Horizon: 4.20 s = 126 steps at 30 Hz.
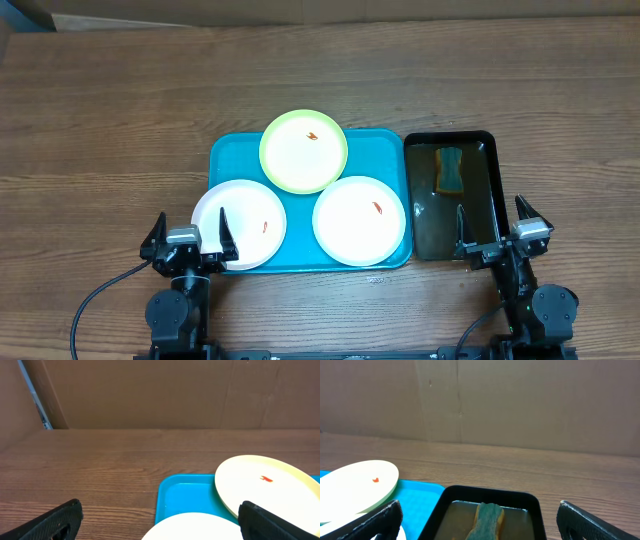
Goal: Clean dirty plates on tray and stack at the side
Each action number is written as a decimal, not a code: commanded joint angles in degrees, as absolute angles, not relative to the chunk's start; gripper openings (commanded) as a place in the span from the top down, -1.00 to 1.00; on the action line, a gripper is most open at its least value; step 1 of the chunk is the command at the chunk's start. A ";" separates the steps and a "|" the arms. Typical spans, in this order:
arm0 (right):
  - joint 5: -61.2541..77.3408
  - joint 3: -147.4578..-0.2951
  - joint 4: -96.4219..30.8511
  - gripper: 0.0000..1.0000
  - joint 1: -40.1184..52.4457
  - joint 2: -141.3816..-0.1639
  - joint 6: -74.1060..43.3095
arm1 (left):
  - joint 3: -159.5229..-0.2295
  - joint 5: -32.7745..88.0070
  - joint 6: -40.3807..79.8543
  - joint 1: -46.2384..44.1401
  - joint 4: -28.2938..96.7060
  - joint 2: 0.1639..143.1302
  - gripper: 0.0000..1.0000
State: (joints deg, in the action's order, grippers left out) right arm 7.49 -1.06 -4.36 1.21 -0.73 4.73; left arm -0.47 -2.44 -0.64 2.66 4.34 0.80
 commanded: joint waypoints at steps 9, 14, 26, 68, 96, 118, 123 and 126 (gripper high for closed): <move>7.62 -0.45 -4.16 -1.00 0.99 -0.16 4.95 | -0.27 -2.98 -1.74 2.66 4.21 0.36 -0.99; 7.62 -0.45 -4.16 -1.00 0.99 -0.16 4.95 | -0.27 -3.01 -1.74 2.66 4.21 0.36 -1.00; 7.62 -0.45 -4.16 -1.00 0.99 -0.16 4.95 | -0.27 -3.01 -1.74 2.66 4.21 0.36 -1.00; 7.60 -0.45 -4.10 -1.00 0.99 -0.16 4.97 | -0.27 -3.36 -1.76 2.66 4.16 0.36 -1.00; 4.89 -74.98 -59.92 -1.00 0.99 -67.07 -1.23 | -74.37 26.92 5.10 2.59 68.38 56.36 -1.00; 6.85 -90.54 -79.75 -0.37 1.56 -92.51 -10.50 | -77.71 16.32 18.92 -18.55 78.61 84.31 0.17; 4.10 -82.89 -73.45 -0.38 3.97 -92.82 -11.97 | -66.96 16.25 24.40 -26.41 64.73 84.33 0.18; 3.14 -77.30 -67.53 -0.38 5.02 -92.84 -12.45 | -63.92 13.69 26.79 -29.23 59.31 84.38 0.19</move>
